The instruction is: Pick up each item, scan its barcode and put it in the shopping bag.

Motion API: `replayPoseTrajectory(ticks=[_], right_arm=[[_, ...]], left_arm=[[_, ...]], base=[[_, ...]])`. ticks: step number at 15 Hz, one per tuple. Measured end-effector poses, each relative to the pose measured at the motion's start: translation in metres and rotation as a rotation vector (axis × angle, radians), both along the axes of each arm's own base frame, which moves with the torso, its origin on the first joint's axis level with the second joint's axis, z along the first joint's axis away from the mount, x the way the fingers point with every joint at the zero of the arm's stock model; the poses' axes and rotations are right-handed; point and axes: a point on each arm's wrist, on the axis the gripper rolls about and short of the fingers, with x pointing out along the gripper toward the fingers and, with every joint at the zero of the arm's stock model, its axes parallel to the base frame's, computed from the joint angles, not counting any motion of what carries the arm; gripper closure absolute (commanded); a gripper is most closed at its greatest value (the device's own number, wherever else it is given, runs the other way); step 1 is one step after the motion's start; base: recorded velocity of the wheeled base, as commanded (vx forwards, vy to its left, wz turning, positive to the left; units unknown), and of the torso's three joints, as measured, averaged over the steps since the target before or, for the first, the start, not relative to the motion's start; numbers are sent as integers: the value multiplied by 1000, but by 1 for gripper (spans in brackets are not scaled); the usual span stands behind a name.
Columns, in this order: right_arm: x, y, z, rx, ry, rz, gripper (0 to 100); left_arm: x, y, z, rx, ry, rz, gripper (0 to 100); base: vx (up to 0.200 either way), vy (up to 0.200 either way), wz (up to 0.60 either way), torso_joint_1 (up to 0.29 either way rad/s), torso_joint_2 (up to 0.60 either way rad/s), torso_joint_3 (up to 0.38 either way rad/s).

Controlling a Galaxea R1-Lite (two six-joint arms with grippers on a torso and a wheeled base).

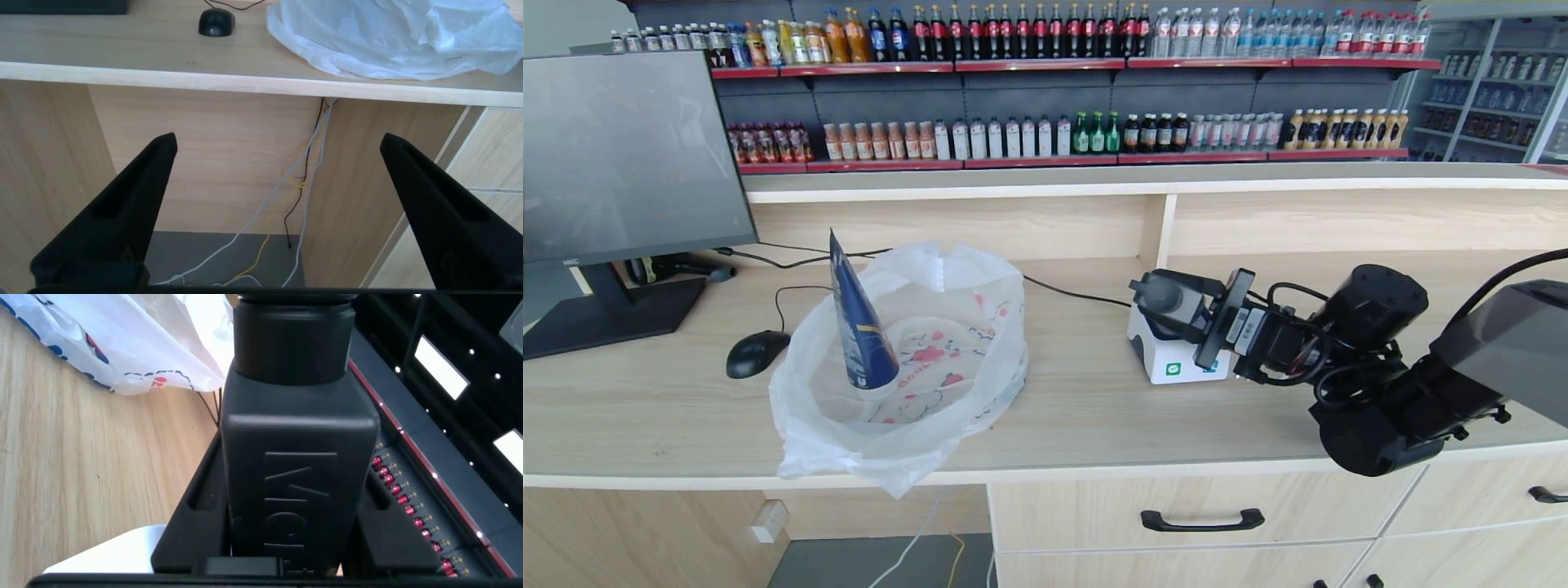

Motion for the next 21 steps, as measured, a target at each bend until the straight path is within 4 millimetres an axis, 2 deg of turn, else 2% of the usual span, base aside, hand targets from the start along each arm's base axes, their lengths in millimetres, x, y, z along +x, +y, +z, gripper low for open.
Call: replayPoseTrajectory(ticks=[8, 12, 17, 21], right_arm=[[-1, 0, 2, 3, -4, -8, 100], [-15, 9, 9, 31, 9, -53, 100], [-38, 5, 39, 92, -2, -68, 100], [-71, -8, 64, 200, 35, -168, 100]], left_arm=[[0, 0, 0, 0, 0, 0, 0], [0, 0, 0, 0, 0, 0, 0], [0, 0, 0, 0, 0, 0, 0], [0, 0, 0, 0, 0, 0, 0]], base=[[0, 0, 0, 0, 0, 0], [0, 0, 0, 0, 0, 0], [0, 0, 0, 0, 0, 0], [0, 0, 0, 0, 0, 0]])
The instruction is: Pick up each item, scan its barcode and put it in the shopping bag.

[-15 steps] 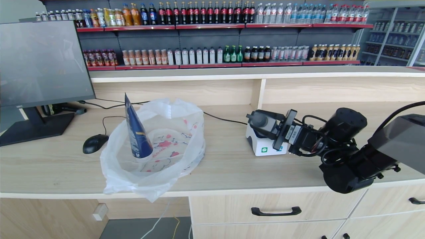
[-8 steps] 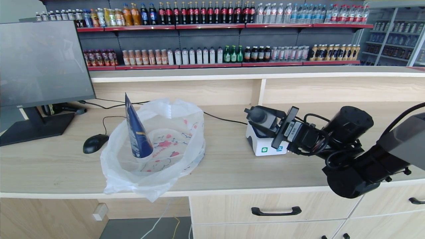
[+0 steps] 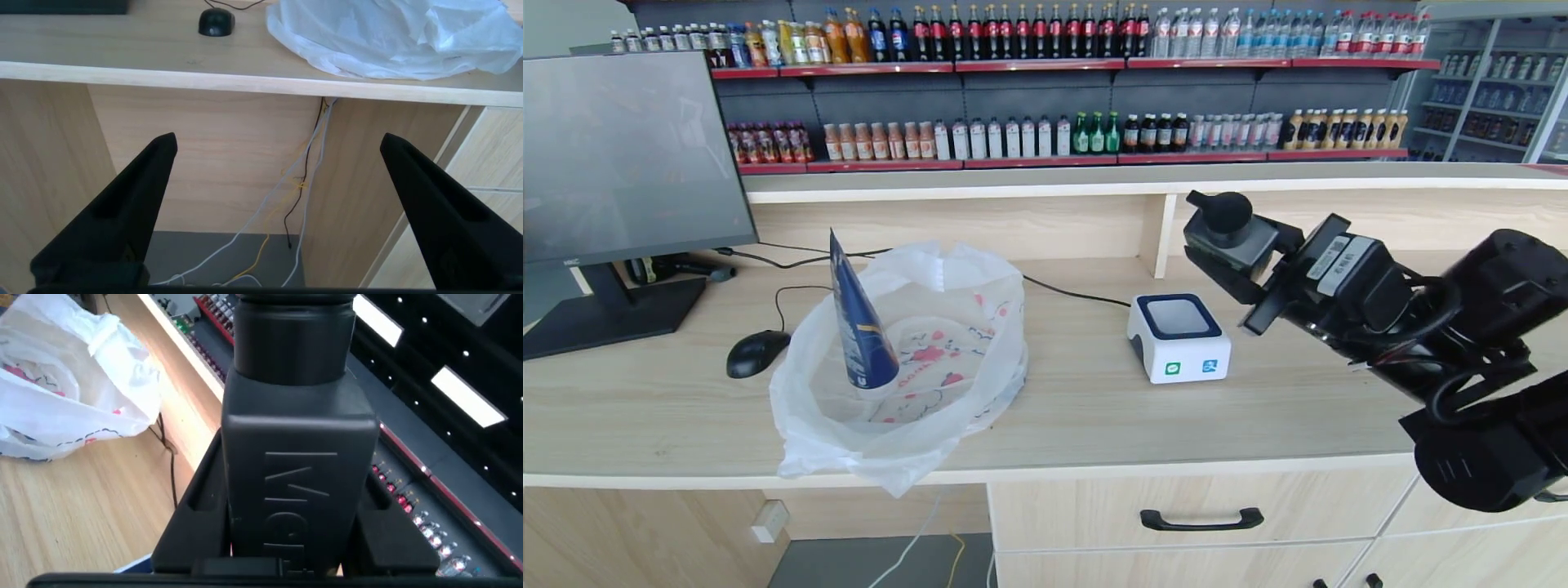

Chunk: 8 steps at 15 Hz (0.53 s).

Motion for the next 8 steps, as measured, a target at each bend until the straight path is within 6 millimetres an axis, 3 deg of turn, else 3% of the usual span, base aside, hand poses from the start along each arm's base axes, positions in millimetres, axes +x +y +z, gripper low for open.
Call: replayPoseTrajectory(ticks=[4, 8], right_arm=[[-32, -12, 19, 165, 80, -57, 100], [-62, -23, 9, 450, 326, -136, 100]], left_arm=[[0, 0, 0, 0, 0, 0, 0], [0, 0, 0, 1, 0, 0, 0]], base=[[0, 0, 0, 0, 0, 0], [0, 0, 0, 0, 0, 0]])
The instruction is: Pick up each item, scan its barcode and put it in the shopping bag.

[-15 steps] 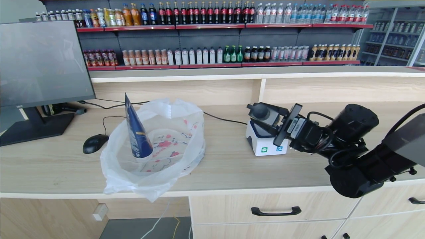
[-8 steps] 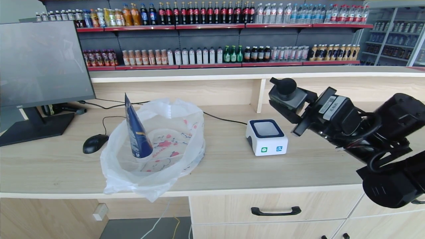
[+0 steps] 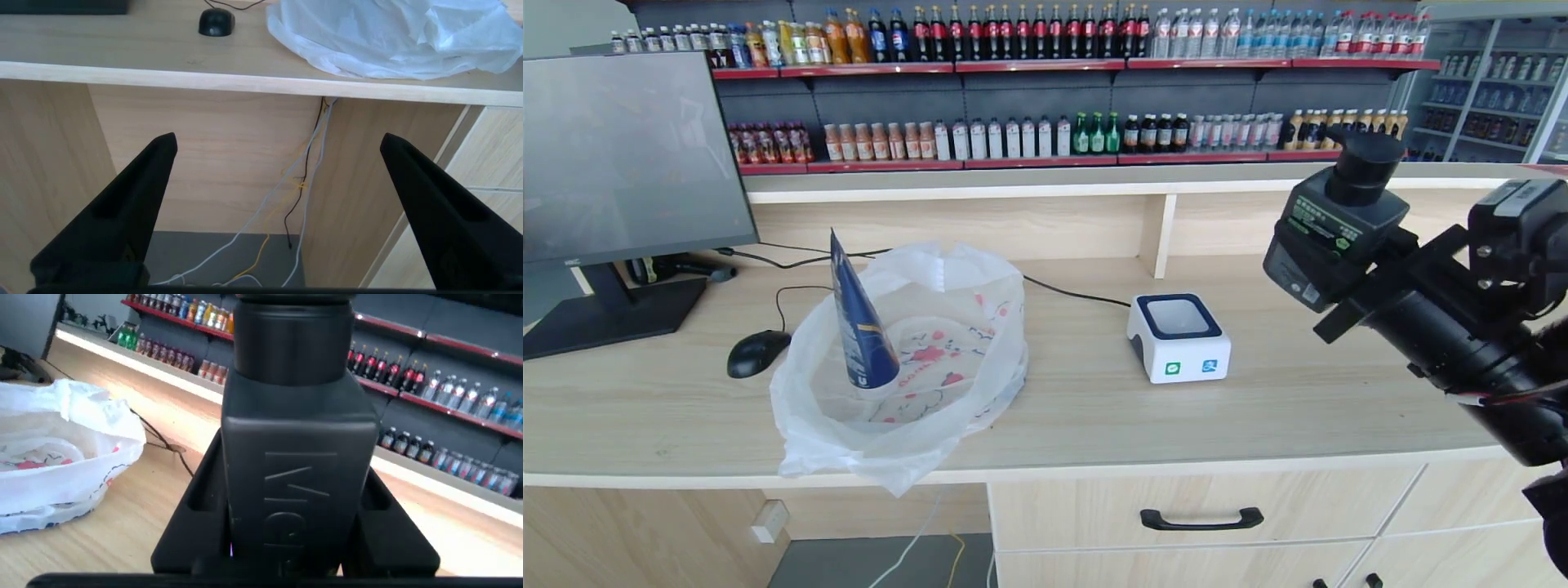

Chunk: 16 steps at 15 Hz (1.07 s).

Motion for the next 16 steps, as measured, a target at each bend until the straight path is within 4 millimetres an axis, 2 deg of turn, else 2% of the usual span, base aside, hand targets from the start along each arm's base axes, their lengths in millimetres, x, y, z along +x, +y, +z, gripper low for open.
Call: replayPoseTrajectory(ticks=[3, 4, 7, 16], right_arm=[[-19, -10, -11, 209, 135, -131, 100], [-21, -11, -9, 227, 131, -142, 100], [-24, -14, -8, 234, 130, -152, 100], [-38, -26, -15, 254, 159, -176, 100]], left_arm=[[0, 0, 0, 0, 0, 0, 0], [0, 0, 0, 0, 0, 0, 0], [0, 0, 0, 0, 1, 0, 0], [0, 0, 0, -1, -1, 0, 0]], base=[[0, 0, 0, 0, 0, 0], [-200, 0, 0, 2, 2, 2], [0, 0, 0, 0, 0, 0], [0, 200, 0, -1, 0, 3]])
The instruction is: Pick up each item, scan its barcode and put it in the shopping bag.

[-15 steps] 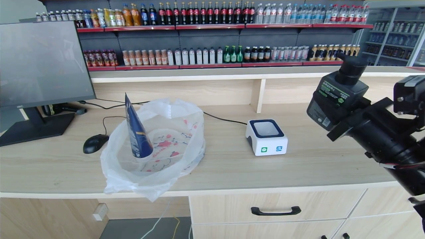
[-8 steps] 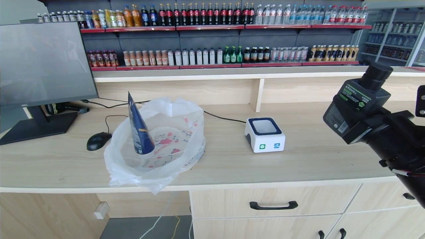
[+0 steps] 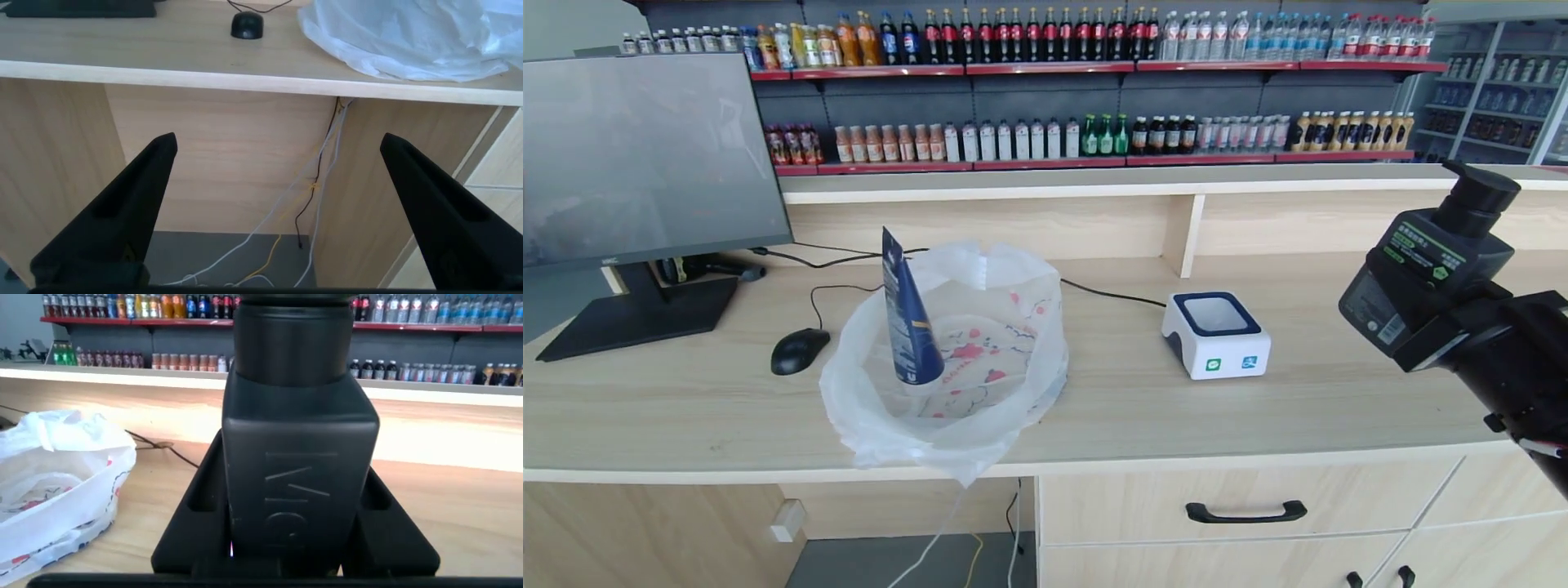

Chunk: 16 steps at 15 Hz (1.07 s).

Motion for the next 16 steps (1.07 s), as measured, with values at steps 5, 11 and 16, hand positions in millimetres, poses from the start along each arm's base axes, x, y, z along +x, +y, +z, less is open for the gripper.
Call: replayPoseTrajectory(ticks=[5, 11, 16], right_arm=[[-5, -2, 1, 2, -5, 0, 100], [-5, -3, 3, 2, -15, -6, 100], [2, 0, 3, -1, -11, -2, 100]], left_arm=[[0, 0, 0, -4, 0, 0, 0], [0, 0, 0, 0, 1, 0, 0], [0, 0, 0, -1, 1, 0, 0]], base=[[0, 200, 0, 3, 0, 2], [0, 100, 0, 2, 1, 1], [0, 0, 0, 0, 0, 0]])
